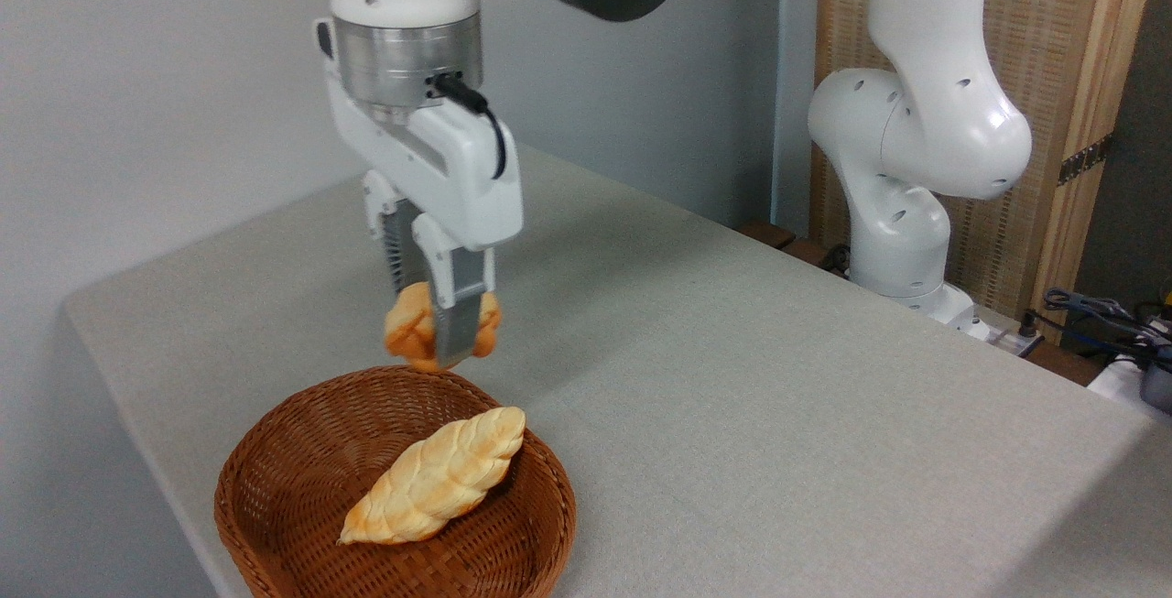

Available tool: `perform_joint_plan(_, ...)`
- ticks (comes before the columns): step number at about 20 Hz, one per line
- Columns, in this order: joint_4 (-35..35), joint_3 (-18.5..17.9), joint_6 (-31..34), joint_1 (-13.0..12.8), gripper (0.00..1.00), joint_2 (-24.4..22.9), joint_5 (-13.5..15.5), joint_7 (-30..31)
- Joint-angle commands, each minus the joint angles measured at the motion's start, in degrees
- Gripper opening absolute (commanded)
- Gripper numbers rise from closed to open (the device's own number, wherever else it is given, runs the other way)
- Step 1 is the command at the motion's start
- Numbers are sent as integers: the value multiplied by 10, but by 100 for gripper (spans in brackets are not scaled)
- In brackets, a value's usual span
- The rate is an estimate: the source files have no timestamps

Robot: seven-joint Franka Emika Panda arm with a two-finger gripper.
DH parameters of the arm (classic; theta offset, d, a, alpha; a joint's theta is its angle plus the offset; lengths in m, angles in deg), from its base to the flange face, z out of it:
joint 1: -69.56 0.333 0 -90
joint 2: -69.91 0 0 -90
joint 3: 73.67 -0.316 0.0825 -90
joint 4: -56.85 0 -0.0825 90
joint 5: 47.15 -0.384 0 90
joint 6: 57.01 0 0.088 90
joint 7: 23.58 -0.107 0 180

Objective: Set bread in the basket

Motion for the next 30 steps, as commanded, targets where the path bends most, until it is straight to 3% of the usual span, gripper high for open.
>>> perform_joint_plan(1, 21, 19, -69, -2, 97, 31, 10, 72)
perform_joint_plan(4, 21, 26, -85, -2, 100, 35, 9, 97)
perform_joint_plan(17, 23, 23, -73, -2, 100, 26, 11, 97)
perform_joint_plan(23, 23, 28, 77, -2, 100, -40, 4, 93)
perform_joint_plan(27, 23, 31, 137, -2, 100, -46, -1, 90)
perform_joint_plan(30, 19, 30, 146, -2, 100, -47, -11, 86)
